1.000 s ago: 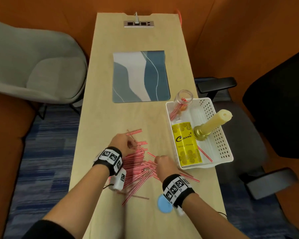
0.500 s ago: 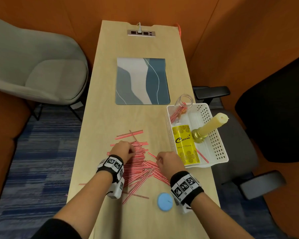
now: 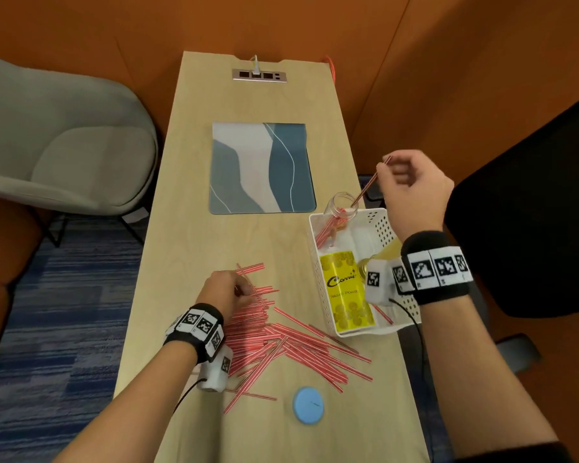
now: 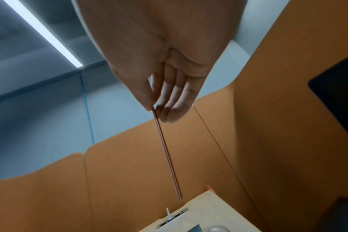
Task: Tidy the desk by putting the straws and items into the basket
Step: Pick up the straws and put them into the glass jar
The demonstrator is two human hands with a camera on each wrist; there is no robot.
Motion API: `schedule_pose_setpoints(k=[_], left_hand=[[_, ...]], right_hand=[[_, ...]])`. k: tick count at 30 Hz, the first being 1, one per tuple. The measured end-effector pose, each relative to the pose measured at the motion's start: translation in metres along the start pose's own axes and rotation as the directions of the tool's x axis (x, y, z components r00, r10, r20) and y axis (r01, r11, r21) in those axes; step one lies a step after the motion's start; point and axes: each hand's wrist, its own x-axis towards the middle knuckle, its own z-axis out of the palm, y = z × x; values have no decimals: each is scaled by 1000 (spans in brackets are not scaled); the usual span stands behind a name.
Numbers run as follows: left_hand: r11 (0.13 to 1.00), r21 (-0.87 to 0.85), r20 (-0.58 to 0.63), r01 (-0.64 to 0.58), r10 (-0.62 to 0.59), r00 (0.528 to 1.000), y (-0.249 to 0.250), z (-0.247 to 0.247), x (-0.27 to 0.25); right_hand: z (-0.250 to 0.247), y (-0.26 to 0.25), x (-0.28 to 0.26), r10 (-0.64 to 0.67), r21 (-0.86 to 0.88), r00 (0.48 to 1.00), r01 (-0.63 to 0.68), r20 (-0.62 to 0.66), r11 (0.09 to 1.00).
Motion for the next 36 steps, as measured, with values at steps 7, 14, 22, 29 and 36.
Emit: schedule_pose_setpoints(k=[7,14,22,29,36], left_hand=[[938,-277,-236,-207,143,961,59,-40,28],[816,-415,-377,-402,248,892,143,-82,59],[765,-395,-335,-510,397,855,214,-67,116],[841,-284,-183,-461,425,887,198,-31,131],[895,-284,-203,-345,295,934,124,-28,106]], right_hand=[[33,50,25,85,-113,992,-75,91,991],[32,70,-24,265,-200,957,-239,118,950],[67,84,-166,380,-466,510,46,772,884],[88,105,-213,474,-610,448,230,758,758],[90,113,-216,439,-583,426,305,791,753]])
